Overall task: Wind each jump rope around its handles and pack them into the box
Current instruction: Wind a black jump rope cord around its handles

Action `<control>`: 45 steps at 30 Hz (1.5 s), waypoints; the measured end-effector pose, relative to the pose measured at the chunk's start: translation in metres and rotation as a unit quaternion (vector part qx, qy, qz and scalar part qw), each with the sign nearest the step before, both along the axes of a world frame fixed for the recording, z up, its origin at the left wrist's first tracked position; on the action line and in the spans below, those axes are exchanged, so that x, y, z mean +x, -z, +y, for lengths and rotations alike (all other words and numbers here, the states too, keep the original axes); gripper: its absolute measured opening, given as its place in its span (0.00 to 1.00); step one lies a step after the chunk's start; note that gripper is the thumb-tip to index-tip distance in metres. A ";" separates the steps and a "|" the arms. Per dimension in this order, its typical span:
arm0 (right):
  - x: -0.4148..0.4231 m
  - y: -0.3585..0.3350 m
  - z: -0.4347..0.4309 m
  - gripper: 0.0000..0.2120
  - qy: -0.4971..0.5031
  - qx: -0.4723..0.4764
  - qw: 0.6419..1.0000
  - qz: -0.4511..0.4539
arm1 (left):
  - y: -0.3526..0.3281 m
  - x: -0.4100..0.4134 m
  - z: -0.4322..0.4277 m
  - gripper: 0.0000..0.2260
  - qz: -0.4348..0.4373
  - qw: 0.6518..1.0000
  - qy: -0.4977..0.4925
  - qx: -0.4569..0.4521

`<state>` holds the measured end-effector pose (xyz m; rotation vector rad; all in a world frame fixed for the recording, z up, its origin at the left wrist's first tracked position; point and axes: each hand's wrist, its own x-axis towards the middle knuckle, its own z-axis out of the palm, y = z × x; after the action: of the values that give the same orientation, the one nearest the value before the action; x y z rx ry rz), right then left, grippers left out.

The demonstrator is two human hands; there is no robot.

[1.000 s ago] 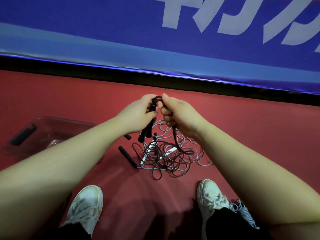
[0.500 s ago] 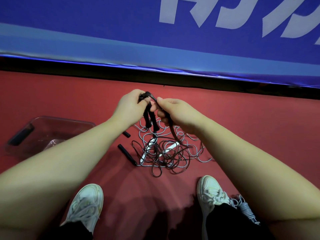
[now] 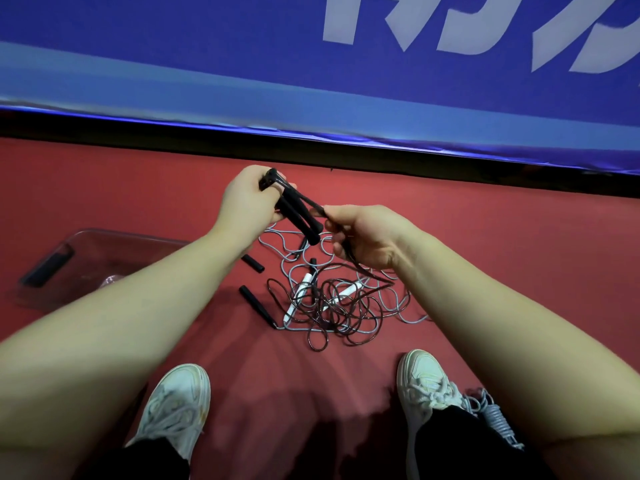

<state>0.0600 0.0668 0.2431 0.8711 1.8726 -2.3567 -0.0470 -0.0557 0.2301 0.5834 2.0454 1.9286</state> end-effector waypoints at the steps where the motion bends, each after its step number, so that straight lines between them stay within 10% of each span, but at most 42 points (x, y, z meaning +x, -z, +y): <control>1: 0.000 0.001 0.001 0.08 0.009 0.041 0.999 0.024 | 0.001 -0.001 -0.001 0.10 0.000 1.000 -0.001 -0.004; 7: 0.012 0.003 0.002 0.18 -0.188 0.226 0.955 0.026 | -0.004 -0.005 -0.014 0.07 0.228 0.957 0.038 -0.173; 12: 0.009 0.000 -0.003 0.15 -0.106 -0.038 0.990 0.082 | -0.013 0.002 -0.013 0.13 0.376 0.884 0.007 -0.277; 20: -0.001 0.014 -0.005 0.12 -0.109 0.165 0.975 0.107 | -0.009 -0.012 -0.018 0.05 0.105 0.991 -0.018 -0.085; 27: -0.006 0.026 -0.001 0.04 -0.001 0.072 0.996 0.052 | -0.026 -0.008 -0.014 0.12 -0.162 0.974 -0.030 0.153; 30: -0.005 0.027 0.001 0.17 -0.013 0.214 0.975 0.052 | -0.023 -0.009 -0.017 0.12 -0.165 0.976 -0.018 0.144; 33: -0.001 0.022 0.012 0.23 -0.065 0.491 0.867 0.056 | -0.017 -0.014 -0.021 0.11 -0.053 0.998 -0.028 0.034; 45: -0.003 0.037 0.011 0.17 -0.115 0.354 0.925 0.078 | -0.019 -0.003 -0.022 0.19 -0.090 0.990 0.017 0.105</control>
<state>0.0565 0.0776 0.2059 0.4261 2.7723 -1.6452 -0.0505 -0.0781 0.2495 0.4667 1.7268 2.1084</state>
